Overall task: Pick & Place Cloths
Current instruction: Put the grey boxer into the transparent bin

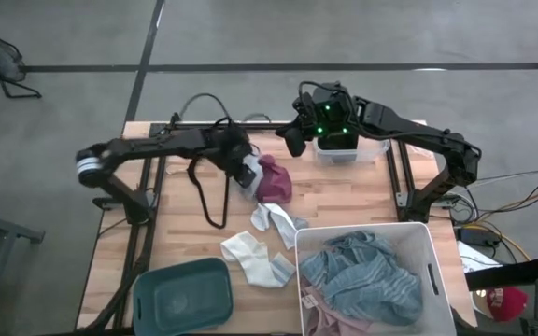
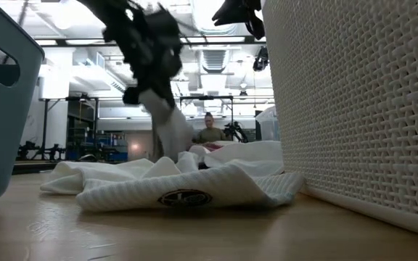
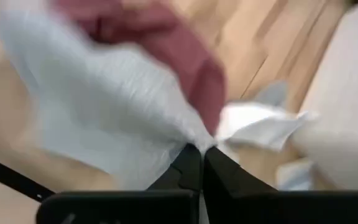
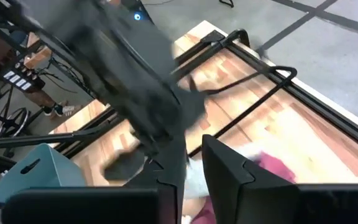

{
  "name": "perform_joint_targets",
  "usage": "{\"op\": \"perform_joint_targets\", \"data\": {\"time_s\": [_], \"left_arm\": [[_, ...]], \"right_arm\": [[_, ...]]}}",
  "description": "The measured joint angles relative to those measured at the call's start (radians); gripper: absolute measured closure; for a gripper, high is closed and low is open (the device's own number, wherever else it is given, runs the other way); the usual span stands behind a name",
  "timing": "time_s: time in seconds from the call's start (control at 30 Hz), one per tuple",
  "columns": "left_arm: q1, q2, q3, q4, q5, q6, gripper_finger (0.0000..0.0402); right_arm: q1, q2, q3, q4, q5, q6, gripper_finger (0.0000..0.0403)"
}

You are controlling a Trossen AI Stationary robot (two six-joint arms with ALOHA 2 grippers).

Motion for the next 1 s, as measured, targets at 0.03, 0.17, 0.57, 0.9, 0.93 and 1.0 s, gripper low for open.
{"op": "perform_joint_targets", "data": {"time_s": [0.03, 0.17, 0.57, 0.9, 0.93, 1.0], "left_arm": [[0.004, -0.035, 0.000, 0.010, -0.014, -0.018, 0.0398], [0.024, -0.156, 0.000, 0.092, -0.077, -0.088, 0.0398], [0.061, -0.283, 0.000, 0.400, -0.154, -0.239, 0.0398], [0.063, -0.284, 0.000, 0.585, -0.070, -0.316, 0.0398], [0.063, -0.284, 0.000, 0.596, -0.058, -0.315, 0.0398], [0.064, -0.279, 0.000, 0.644, -0.023, -0.318, 0.0398]], "right_arm": [[0.000, 0.000, -0.004, 0.000, 0.000, 0.000, 0.0354], [0.000, 0.000, -0.023, 0.005, -0.006, 0.000, 0.0364], [0.020, -0.001, -0.048, 0.130, -0.004, -0.111, 0.0292], [0.044, 0.035, -0.051, 0.169, 0.102, -0.200, 0.0131], [0.044, 0.039, -0.051, 0.182, 0.105, -0.205, 0.0122], [0.045, 0.057, -0.050, 0.215, 0.108, -0.214, 0.0109]]}}
